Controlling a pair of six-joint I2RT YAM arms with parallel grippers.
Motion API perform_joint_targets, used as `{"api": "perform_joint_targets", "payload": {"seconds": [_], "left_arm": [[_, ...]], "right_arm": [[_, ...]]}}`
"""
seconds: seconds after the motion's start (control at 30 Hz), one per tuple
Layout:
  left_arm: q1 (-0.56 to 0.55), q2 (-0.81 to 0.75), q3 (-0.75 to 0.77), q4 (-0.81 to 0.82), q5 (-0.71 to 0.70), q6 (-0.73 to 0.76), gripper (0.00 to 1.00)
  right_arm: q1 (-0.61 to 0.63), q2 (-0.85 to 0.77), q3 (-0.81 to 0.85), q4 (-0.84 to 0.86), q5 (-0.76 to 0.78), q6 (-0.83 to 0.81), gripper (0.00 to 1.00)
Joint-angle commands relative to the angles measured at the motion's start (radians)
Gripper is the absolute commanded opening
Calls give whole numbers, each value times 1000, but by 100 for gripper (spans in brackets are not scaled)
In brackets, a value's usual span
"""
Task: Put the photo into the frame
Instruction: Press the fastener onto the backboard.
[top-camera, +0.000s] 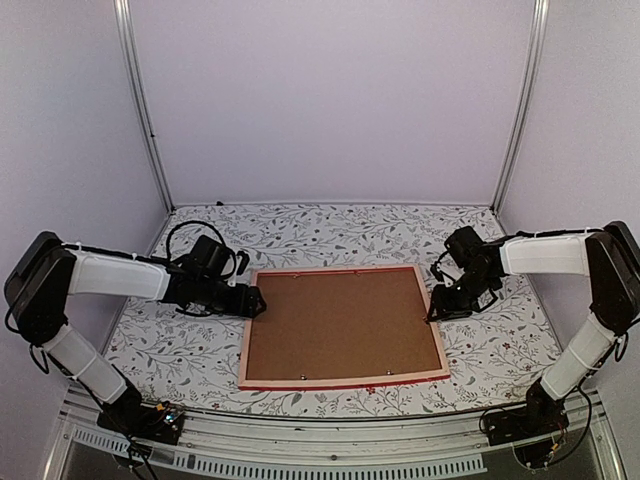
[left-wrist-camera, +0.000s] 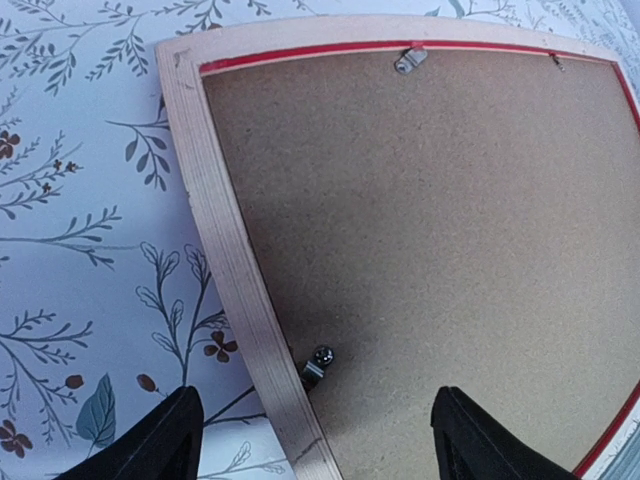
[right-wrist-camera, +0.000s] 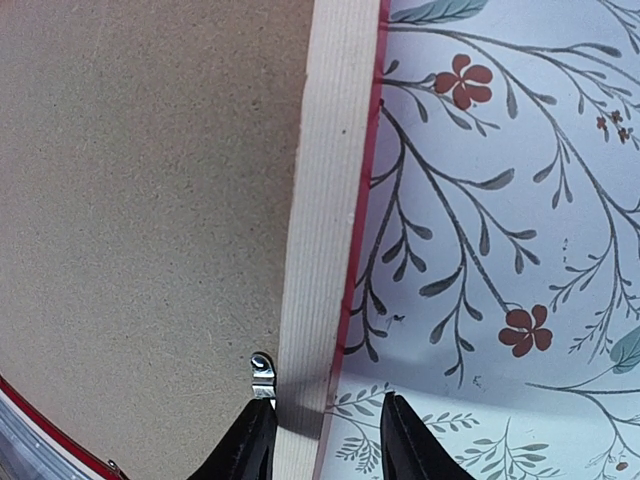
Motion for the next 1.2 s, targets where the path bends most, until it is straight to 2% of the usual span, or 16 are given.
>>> {"api": "perform_joint_targets", "payload": {"seconds": [0.0, 0.43, 0.77, 1.17], "left_arm": [[10, 11, -19, 30, 13, -11, 81], [6, 43, -54, 57, 24, -35, 81], [0, 73, -60, 75, 21, -40, 80], [-1, 82, -57, 76, 26, -38, 77]], "right_arm": [[7, 21, -16, -14, 24, 8, 38], [63, 57, -17, -21, 107, 26, 38], [67, 39, -34, 107, -33, 55, 40], [65, 49, -45, 96, 33, 45, 23]]}}
